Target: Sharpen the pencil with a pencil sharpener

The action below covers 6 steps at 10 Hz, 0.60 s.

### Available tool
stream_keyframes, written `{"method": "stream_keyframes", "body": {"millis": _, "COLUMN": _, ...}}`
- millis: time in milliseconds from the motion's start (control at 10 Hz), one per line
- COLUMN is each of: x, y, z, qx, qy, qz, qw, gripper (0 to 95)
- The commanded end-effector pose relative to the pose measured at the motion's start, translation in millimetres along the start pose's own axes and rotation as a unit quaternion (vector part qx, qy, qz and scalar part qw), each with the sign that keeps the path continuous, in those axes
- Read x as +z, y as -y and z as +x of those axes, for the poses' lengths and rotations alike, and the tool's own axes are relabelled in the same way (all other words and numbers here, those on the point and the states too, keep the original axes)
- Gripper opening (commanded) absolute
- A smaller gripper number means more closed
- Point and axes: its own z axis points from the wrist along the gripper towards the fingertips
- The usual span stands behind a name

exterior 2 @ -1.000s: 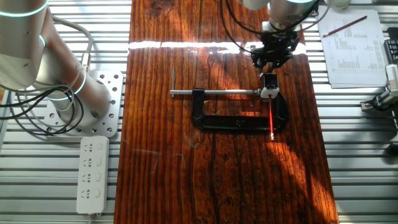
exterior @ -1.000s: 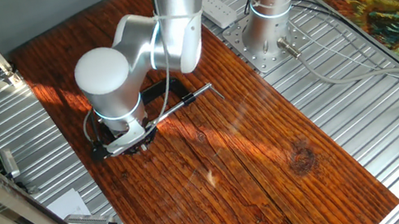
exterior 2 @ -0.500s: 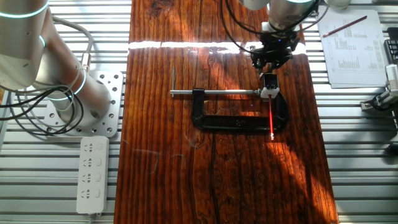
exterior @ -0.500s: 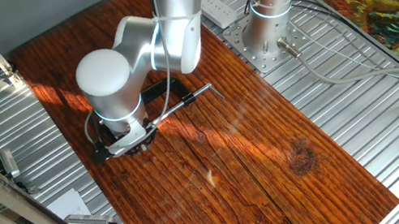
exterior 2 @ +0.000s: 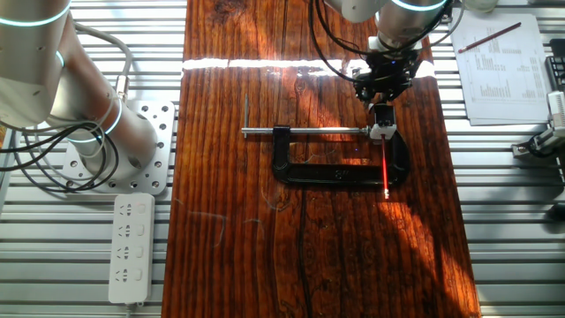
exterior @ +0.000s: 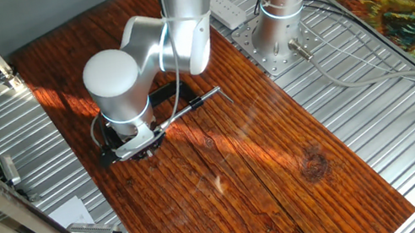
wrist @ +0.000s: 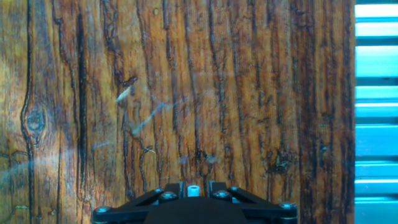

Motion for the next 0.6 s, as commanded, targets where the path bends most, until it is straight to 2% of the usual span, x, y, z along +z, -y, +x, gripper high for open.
{"method": "stream_keyframes", "body": {"millis": 100, "x": 1.2, "y": 0.1, "z": -0.4, "qx": 0.001, "qy": -0.001, "qz": -0.001, "qw": 1.0000, "gripper": 19.0}}
{"method": "stream_keyframes", "body": {"millis": 500, "x": 2.8, "y": 0.1, "z": -0.7, "qx": 0.001, "qy": 0.000, "qz": -0.001, "qw": 1.0000, "gripper": 19.0}}
{"method": "stream_keyframes", "body": {"millis": 600, "x": 2.8, "y": 0.1, "z": -0.7, "qx": 0.001, "qy": 0.000, "qz": -0.001, "qw": 1.0000, "gripper": 0.0}}
